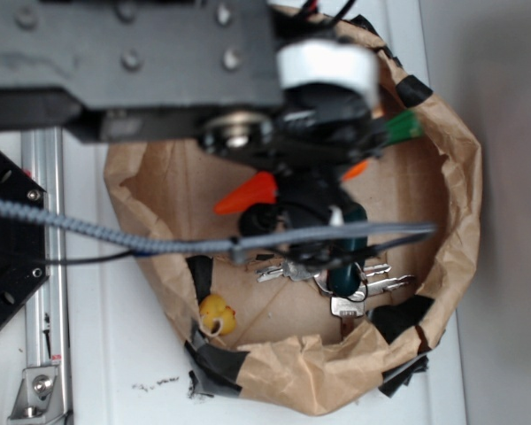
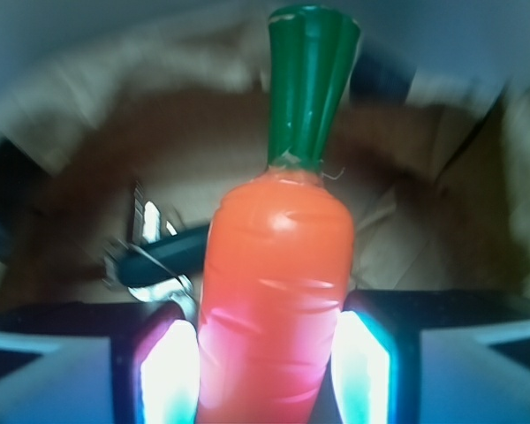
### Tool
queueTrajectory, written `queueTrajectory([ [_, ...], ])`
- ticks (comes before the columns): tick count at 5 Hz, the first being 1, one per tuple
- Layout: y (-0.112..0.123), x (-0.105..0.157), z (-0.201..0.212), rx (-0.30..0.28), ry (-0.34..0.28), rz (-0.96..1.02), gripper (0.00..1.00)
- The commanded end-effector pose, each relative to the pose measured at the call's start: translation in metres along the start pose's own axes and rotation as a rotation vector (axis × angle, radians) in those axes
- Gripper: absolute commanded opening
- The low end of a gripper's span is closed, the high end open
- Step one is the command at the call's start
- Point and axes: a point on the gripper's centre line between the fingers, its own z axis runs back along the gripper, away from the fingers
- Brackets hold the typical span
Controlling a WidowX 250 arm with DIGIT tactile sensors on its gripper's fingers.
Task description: Grab the carrot.
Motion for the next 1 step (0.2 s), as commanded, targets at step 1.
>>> queueTrajectory([
  [1,-0.0093,-0.0013,0.0091,0.005,-0.003,-0.078,0.00],
])
